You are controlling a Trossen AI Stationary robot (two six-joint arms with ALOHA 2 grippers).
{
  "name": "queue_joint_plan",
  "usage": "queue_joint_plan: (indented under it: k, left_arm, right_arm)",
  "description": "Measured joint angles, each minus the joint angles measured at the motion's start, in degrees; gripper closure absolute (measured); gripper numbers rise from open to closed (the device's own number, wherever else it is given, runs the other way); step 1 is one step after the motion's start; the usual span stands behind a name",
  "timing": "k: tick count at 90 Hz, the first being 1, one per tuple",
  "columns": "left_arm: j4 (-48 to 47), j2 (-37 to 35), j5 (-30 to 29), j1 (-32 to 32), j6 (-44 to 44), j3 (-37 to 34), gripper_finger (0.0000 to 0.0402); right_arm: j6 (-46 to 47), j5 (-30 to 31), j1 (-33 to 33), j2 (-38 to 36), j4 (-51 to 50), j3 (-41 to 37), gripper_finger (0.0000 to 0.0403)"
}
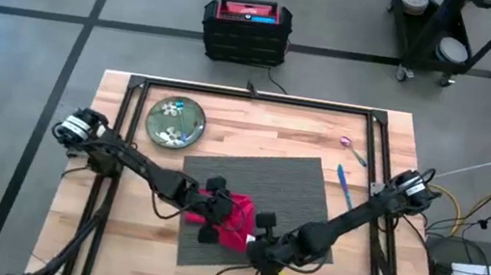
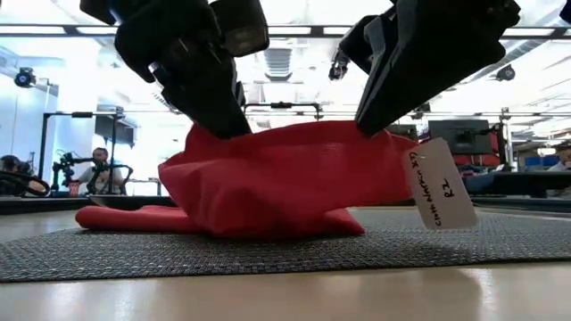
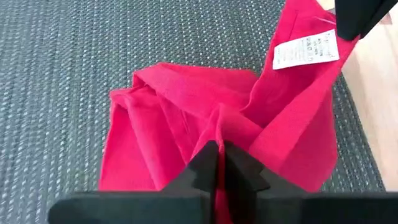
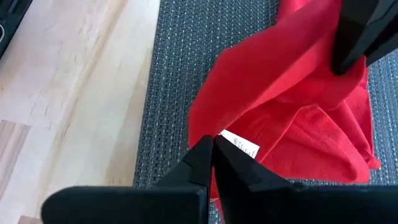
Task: Set table place
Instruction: Fold the red table napkin
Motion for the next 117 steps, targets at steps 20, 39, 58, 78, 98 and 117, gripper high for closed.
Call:
queue_joint_plan:
  k: [20, 39, 58, 78, 98, 117]
  left_arm:
    - [-20.9, -5.2, -11.6, -0.7, 0.5, 9.8, 0.0401]
    - [-34.2, -10.2, -29.0, 0.1, 9.3, 21.4, 0.0401]
    - [-36.7, -14.6, -40.0, 2.6, 16.5, 29.8, 0.0401]
    - [-36.4, -19.5, -46.5, 7.1, 19.6, 32.5, 0.0401]
    - [-32.7, -22.1, -46.2, 12.8, 20.5, 32.4, 0.0402]
    - [-22.3, -22.6, -48.9, 18.1, 23.3, 32.5, 0.0402]
  right_arm:
    - [-3.0, 6.6, 0.0, -4.6, -4.6, 0.5, 0.0403]
    - [-5.7, 20.0, -2.6, -14.7, -14.8, 3.4, 0.0403]
    - [-12.1, 25.4, -8.4, -27.2, -15.9, 4.1, 0.0403]
    - [-18.9, 25.5, -17.2, -37.4, -15.3, 4.0, 0.0403]
    - [-22.6, 25.2, -24.4, -41.2, -15.3, 4.0, 0.0403]
    - [-24.4, 25.0, -29.5, -41.7, -15.1, 3.9, 0.0403]
